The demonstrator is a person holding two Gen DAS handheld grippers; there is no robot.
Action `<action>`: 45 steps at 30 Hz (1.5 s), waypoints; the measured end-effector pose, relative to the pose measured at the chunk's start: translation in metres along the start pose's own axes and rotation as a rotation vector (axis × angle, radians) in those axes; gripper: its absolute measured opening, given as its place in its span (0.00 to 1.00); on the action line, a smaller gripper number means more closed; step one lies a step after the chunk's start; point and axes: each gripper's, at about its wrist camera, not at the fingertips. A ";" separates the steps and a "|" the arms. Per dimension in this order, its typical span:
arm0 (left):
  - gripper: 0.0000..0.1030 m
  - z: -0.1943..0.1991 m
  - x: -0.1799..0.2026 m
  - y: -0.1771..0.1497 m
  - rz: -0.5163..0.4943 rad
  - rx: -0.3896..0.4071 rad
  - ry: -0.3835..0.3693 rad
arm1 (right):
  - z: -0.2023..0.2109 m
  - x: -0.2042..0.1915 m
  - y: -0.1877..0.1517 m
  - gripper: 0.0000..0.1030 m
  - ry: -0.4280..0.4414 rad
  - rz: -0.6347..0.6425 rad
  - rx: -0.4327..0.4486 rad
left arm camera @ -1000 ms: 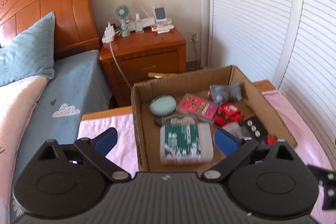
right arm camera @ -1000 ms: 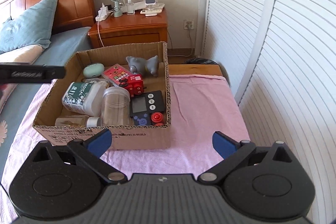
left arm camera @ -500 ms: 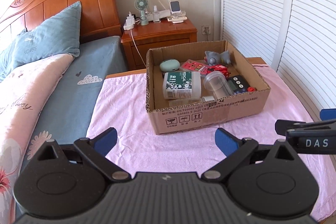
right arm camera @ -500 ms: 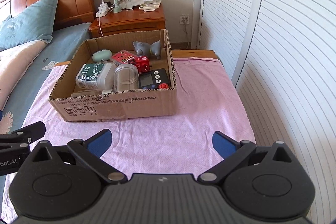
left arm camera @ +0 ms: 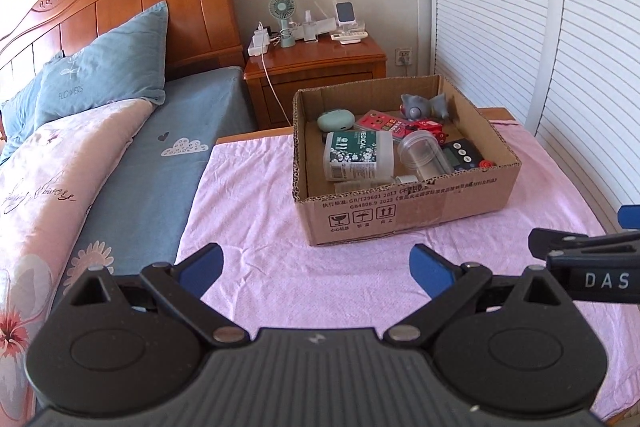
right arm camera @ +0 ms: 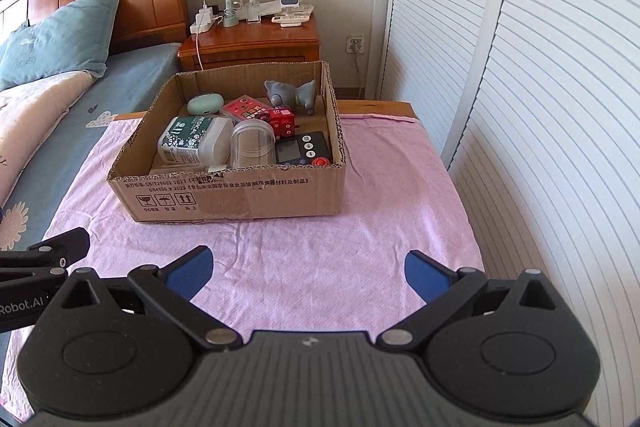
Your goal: Organize rigid objects
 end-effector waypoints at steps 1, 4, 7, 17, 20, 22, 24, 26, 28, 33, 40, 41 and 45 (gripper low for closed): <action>0.96 0.000 0.000 0.000 0.000 0.000 0.000 | 0.001 0.000 0.000 1.00 0.000 0.001 0.001; 0.96 -0.002 0.000 0.000 0.002 -0.007 -0.004 | 0.000 0.000 0.001 1.00 0.000 0.000 0.002; 0.96 -0.003 0.001 -0.001 0.002 -0.011 0.000 | 0.000 0.001 0.001 1.00 -0.003 -0.001 0.002; 0.96 -0.002 0.002 0.001 -0.004 -0.011 0.008 | 0.000 0.003 0.001 1.00 -0.003 -0.010 0.009; 0.96 -0.002 0.002 0.001 -0.009 -0.009 0.014 | 0.001 0.004 0.001 1.00 -0.001 -0.012 0.011; 0.96 -0.001 0.002 0.002 -0.008 -0.009 0.015 | 0.001 0.004 0.001 1.00 -0.002 -0.010 0.012; 0.96 -0.001 0.003 0.002 -0.008 -0.007 0.018 | 0.001 0.004 0.001 1.00 -0.001 -0.012 0.013; 0.96 -0.001 0.003 0.003 -0.010 -0.006 0.025 | 0.002 0.004 0.001 1.00 -0.002 -0.012 0.013; 0.96 -0.001 0.005 0.003 -0.014 -0.005 0.026 | 0.002 0.004 0.001 1.00 -0.002 -0.011 0.013; 0.96 -0.001 0.003 0.002 -0.013 -0.004 0.029 | 0.002 0.005 0.001 1.00 -0.004 -0.014 0.015; 0.96 -0.001 0.002 0.002 -0.013 -0.009 0.031 | 0.001 0.005 0.001 1.00 -0.007 -0.015 0.013; 0.96 -0.001 0.002 0.002 -0.013 -0.009 0.031 | 0.001 0.005 0.001 1.00 -0.006 -0.014 0.012; 0.96 -0.001 0.003 0.002 -0.013 -0.009 0.031 | 0.001 0.004 0.001 1.00 -0.005 -0.013 0.011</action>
Point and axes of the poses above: each gripper's, at about its wrist camera, not at the fingertips, and z roughly against the way its jaws point, x to its right, y to its top, and after that the axes turned 1 degree about -z, right-handed
